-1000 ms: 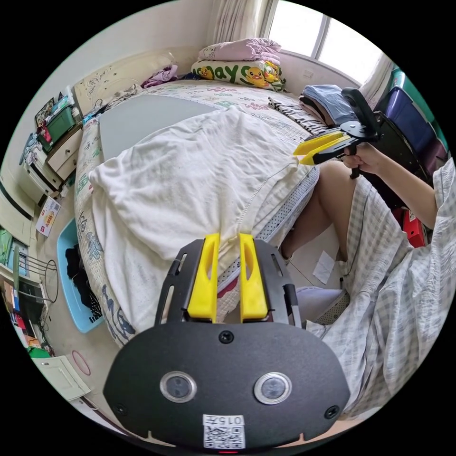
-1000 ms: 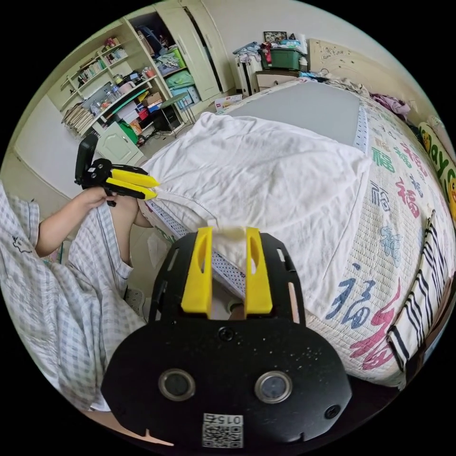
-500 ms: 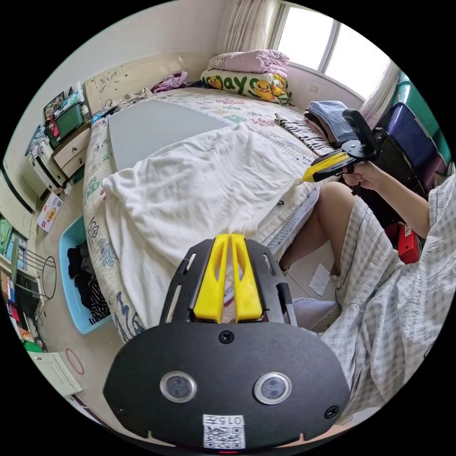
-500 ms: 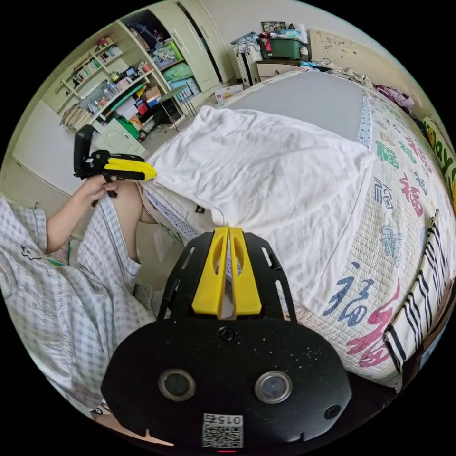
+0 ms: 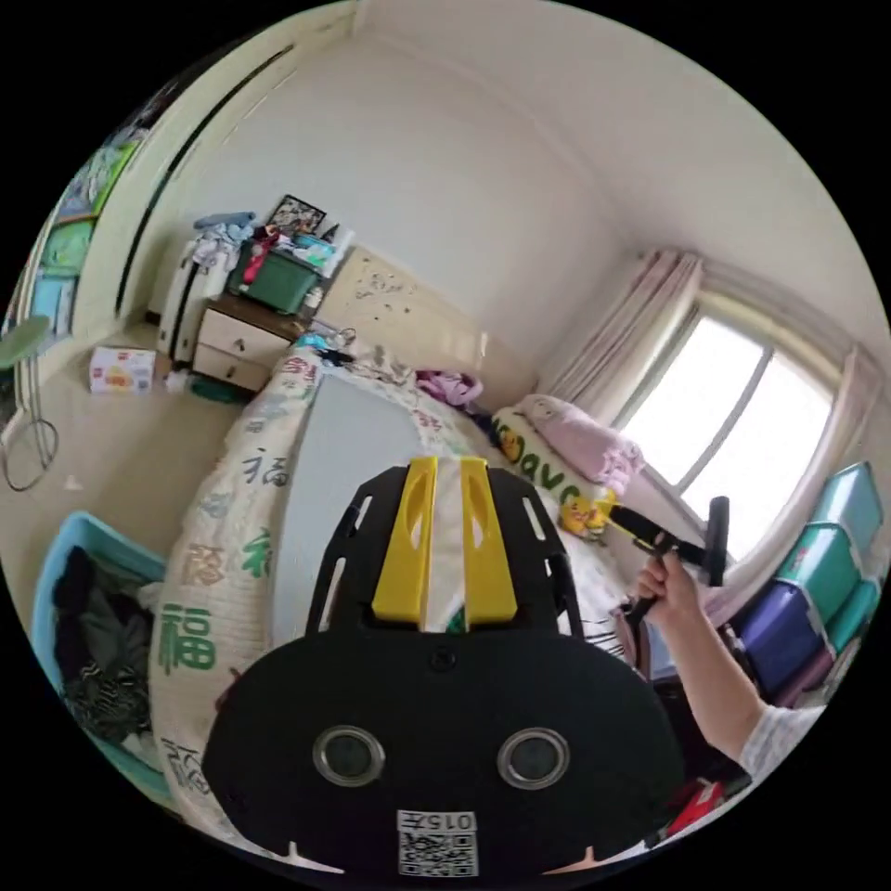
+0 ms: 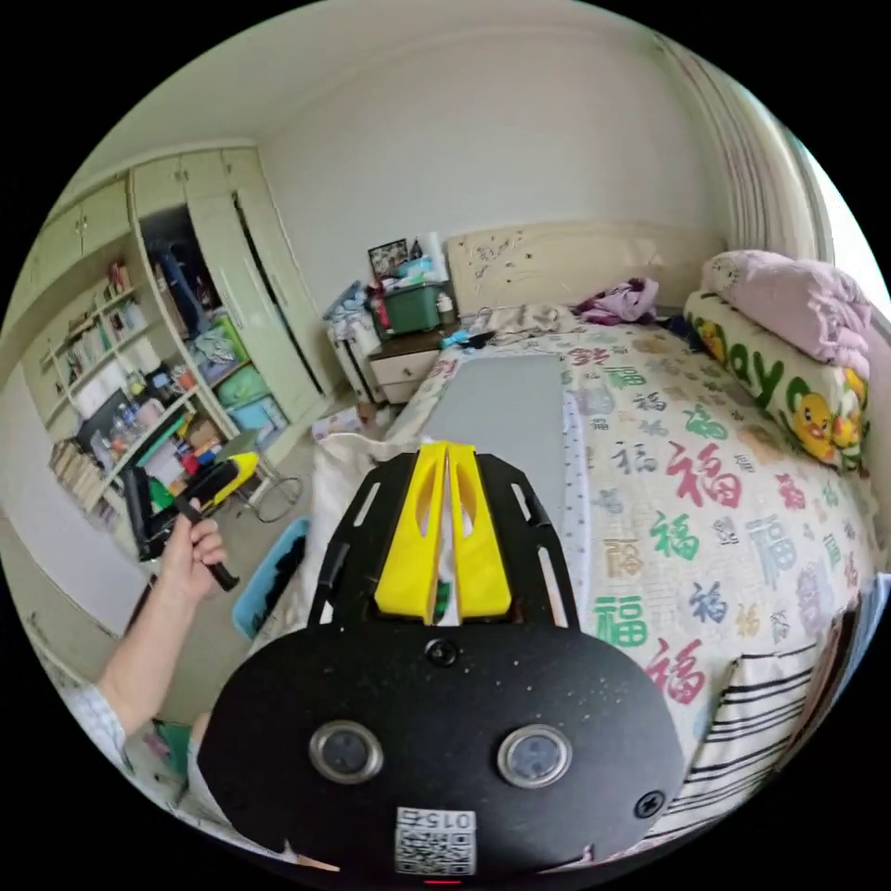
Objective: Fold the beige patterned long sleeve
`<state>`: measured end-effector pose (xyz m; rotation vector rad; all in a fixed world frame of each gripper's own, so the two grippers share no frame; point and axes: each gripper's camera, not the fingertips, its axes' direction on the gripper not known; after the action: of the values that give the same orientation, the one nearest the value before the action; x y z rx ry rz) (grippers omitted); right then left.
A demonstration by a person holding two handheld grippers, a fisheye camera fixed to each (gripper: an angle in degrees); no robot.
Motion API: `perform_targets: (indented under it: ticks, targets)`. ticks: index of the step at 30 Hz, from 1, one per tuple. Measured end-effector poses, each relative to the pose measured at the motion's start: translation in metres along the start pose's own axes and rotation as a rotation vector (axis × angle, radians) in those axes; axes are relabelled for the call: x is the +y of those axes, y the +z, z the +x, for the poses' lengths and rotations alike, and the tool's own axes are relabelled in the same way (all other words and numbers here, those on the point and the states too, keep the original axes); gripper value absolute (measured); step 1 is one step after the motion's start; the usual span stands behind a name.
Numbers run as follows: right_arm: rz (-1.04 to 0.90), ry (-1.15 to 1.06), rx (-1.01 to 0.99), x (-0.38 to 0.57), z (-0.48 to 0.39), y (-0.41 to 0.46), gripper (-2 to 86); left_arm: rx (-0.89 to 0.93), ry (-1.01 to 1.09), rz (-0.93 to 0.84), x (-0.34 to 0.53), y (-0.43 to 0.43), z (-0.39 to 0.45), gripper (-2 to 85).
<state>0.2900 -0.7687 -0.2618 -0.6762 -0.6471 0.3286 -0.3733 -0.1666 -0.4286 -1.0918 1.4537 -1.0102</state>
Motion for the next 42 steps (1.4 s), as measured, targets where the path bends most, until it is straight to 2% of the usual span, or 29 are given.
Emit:
perform_targets:
  ticks: [1,3,5,8,10,13,17,19,25,28,32,37,39,42]
  targets:
    - [-0.032,-0.05,-0.103,0.015,-0.001,0.007,3.7,0.062,0.035,-0.005,0.016,-0.002,-0.002,5.2]
    - [-0.12,-0.15,-0.173,0.057,-0.003,0.019,5.6,0.044,0.171,-0.121,0.053,0.0,0.003,5.5]
    - [-0.227,-0.195,-0.151,0.116,0.006,0.033,7.2,0.058,0.242,-0.322,0.123,-0.002,-0.004,5.8]
    - [-0.443,-0.118,-0.098,0.216,0.045,0.056,11.5,0.142,0.242,-0.494,0.209,-0.018,-0.011,6.1]
    - [-0.532,-0.022,-0.092,0.278,0.073,0.06,12.3,0.14,0.241,-0.544,0.25,-0.031,-0.005,6.4]
    - [-0.527,0.005,-0.118,0.32,0.082,0.054,10.2,0.166,0.267,-0.551,0.301,-0.046,0.022,7.7]
    - [-0.538,0.024,-0.11,0.328,0.084,0.064,3.1,0.15,0.357,-0.552,0.347,-0.036,0.077,11.1]
    - [-0.567,0.102,-0.184,0.322,0.087,0.067,1.6,0.143,0.369,-0.563,0.363,-0.028,0.097,12.1]
    - [-0.409,0.19,-0.513,0.297,0.052,0.034,0.6,-0.017,0.497,-0.411,0.41,-0.046,0.162,13.6]
    - [-0.402,0.188,-0.594,0.286,0.023,0.037,0.5,-0.109,0.494,-0.318,0.429,-0.06,0.177,13.1]
    - [-0.435,0.124,-0.608,0.273,-0.017,0.047,0.7,-0.226,0.416,-0.272,0.442,-0.076,0.164,10.8]
    - [-0.46,0.04,-0.641,0.258,-0.069,0.064,1.8,-0.19,0.289,-0.205,0.446,-0.111,0.114,1.3]
    - [-0.429,-0.012,-0.644,0.254,-0.088,0.065,2.6,-0.22,0.26,-0.14,0.445,-0.14,0.089,0.0]
    - [-0.39,-0.102,-0.541,0.255,-0.122,0.069,5.4,-0.317,0.163,-0.059,0.441,-0.195,0.031,-0.6]
